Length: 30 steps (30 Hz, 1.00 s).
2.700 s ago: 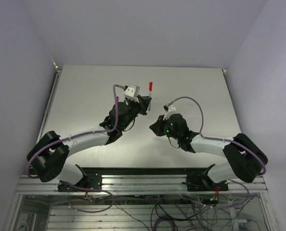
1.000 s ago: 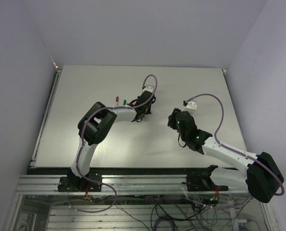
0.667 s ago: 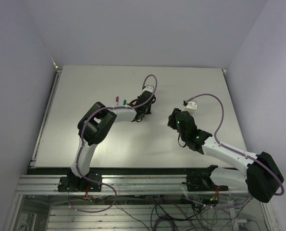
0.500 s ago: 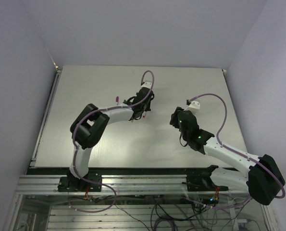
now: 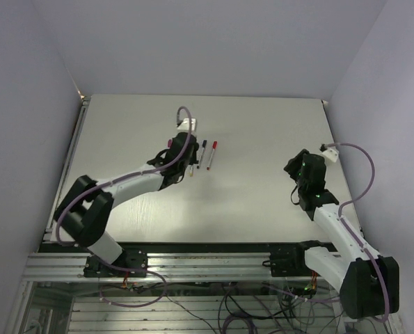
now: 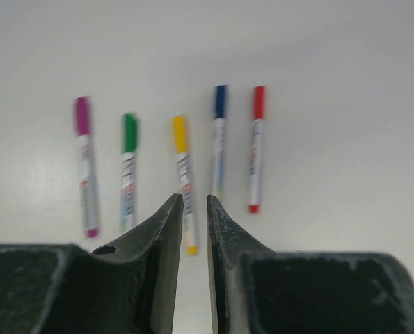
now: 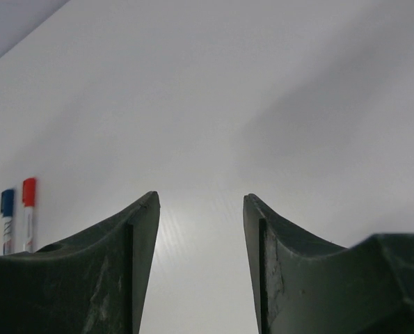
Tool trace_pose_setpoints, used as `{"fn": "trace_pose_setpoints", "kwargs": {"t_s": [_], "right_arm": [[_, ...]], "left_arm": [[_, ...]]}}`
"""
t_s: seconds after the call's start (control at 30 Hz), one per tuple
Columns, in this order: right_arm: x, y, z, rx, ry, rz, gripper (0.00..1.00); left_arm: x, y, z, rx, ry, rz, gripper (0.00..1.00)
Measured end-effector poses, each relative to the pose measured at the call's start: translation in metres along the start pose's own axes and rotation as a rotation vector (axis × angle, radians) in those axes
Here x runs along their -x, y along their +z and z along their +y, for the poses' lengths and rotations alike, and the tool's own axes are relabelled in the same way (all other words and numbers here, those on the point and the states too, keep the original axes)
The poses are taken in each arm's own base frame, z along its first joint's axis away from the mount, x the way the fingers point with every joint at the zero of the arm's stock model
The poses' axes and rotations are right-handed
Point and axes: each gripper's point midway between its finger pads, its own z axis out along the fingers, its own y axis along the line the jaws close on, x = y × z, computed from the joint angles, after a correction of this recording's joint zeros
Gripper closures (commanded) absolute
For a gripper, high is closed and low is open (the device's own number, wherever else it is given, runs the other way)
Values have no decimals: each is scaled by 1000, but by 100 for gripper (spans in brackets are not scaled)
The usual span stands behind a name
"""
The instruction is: Insert the pens into the pen caps
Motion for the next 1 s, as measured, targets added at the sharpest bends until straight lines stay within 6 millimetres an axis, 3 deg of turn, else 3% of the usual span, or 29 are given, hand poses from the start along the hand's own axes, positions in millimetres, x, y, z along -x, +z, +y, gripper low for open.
{"fn": "trace_pose_setpoints", "kwargs": {"t_s": [0.17, 0.23, 0.4, 0.6, 1.0], "right_arm": [[-1, 2, -37, -94, 56, 6, 40], [-6, -3, -49, -120, 71, 9, 31], [-4, -18, -53, -98, 86, -32, 19], [1, -24, -52, -87, 93, -45, 13], [-11, -19, -69, -230, 127, 34, 13]], "left_arm": [[11, -36, 52, 105, -51, -69, 71], [20, -54, 67, 137, -81, -117, 71], [34, -90, 89, 167, -147, -218, 72], [19, -98, 104, 216, -152, -206, 72], [6, -102, 111, 239, -160, -184, 72]]}}
